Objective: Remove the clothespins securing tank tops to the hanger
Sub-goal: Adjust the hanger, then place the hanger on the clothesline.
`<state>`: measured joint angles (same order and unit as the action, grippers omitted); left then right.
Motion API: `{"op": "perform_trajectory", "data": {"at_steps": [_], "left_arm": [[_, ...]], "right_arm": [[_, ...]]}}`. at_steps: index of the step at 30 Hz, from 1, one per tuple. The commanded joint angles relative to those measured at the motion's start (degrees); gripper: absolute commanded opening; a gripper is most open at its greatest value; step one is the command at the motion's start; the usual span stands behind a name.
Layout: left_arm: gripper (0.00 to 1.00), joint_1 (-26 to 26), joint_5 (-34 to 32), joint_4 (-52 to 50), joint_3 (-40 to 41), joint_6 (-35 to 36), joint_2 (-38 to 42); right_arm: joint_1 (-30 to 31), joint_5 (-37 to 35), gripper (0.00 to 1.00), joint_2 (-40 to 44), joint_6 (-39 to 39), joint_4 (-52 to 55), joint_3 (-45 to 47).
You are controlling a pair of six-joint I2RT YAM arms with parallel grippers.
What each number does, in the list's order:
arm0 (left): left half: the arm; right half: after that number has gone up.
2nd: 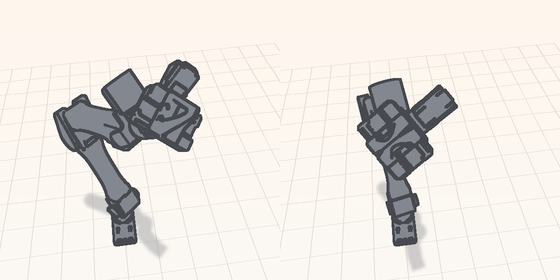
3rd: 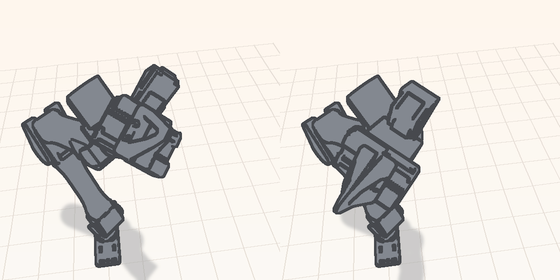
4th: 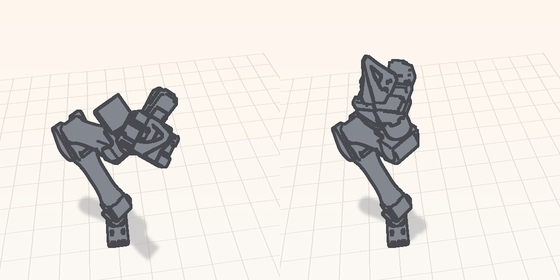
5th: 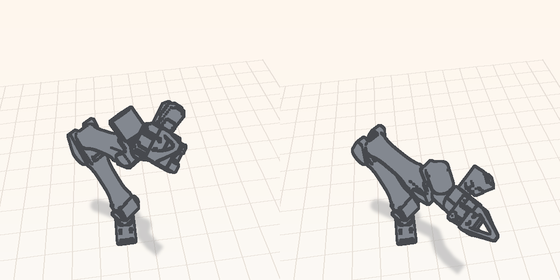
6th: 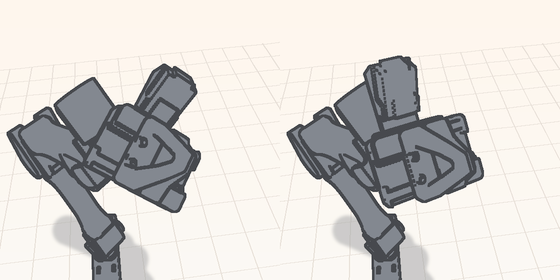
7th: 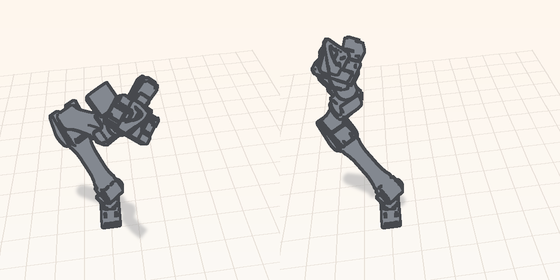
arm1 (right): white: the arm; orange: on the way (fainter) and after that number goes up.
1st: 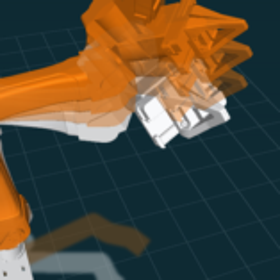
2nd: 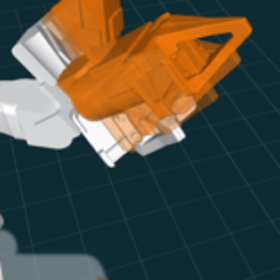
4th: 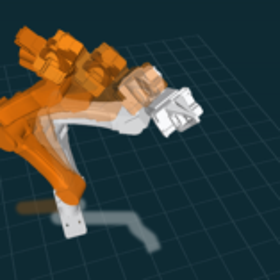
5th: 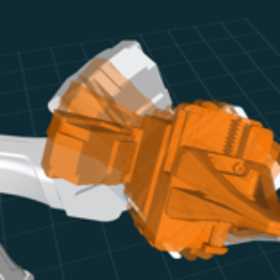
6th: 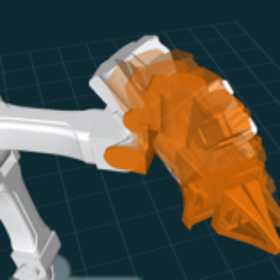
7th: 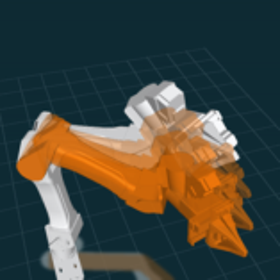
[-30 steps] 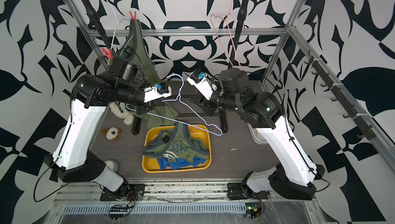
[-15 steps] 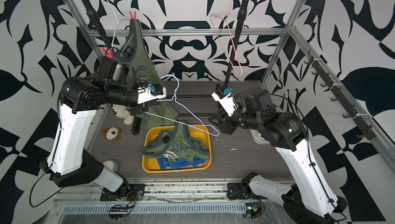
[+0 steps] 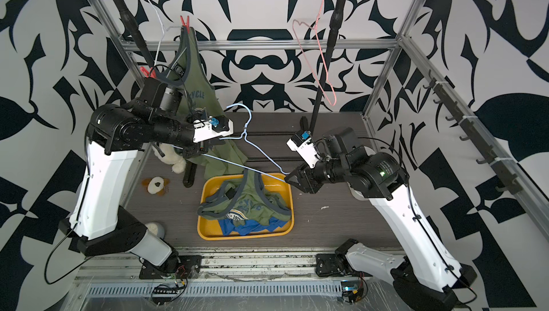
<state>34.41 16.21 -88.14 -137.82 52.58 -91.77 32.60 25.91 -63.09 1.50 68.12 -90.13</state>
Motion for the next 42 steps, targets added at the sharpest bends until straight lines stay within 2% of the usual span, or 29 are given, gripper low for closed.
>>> {"op": "perform_trajectory", "data": {"at_steps": [1,9,19,22,24,28,31,34,38,42], "left_arm": [[0.00,0.2,0.2,0.3,-1.8,0.3,-1.2],[0.00,1.6,0.5,1.2,-4.6,-0.1,-3.3],[0.00,2.3,-1.3,3.0,-4.6,-0.5,-4.7],[0.02,2.6,-2.3,4.8,-3.7,-1.2,-4.8],[0.16,2.7,-3.5,7.0,-3.0,-2.2,-5.1],[0.63,2.9,-7.8,13.3,-2.7,-5.7,-5.7],[0.78,3.3,-13.1,19.3,-3.1,-10.0,-5.9],[0.84,3.4,-18.9,24.8,-4.0,-14.0,-5.3],[0.84,3.4,-27.9,30.6,-2.7,-19.0,-2.5],[0.84,3.3,-28.6,28.8,-1.3,-22.4,0.1]], "right_arm": [[-0.1,1.9,0.46,1.2,1.7,-0.4,1.1],[-0.2,3.6,0.40,0.8,1.5,-2.1,5.5],[-0.2,0.4,0.01,0.9,0.7,-3.8,5.3],[-0.2,-0.4,0.00,1.9,1.0,-4.8,5.4],[-0.1,-1.2,0.00,2.6,1.1,-5.5,5.4],[-0.2,-4.1,0.00,4.7,1.9,-7.0,5.1],[-0.2,-8.0,0.00,6.3,2.9,-8.6,4.4],[-0.1,-13.4,0.00,6.6,4.1,-10.3,2.9],[-0.1,-17.1,0.00,4.5,5.2,-12.6,-0.8],[-0.1,-21.7,0.00,-0.3,5.9,-14.8,-6.8]]}}
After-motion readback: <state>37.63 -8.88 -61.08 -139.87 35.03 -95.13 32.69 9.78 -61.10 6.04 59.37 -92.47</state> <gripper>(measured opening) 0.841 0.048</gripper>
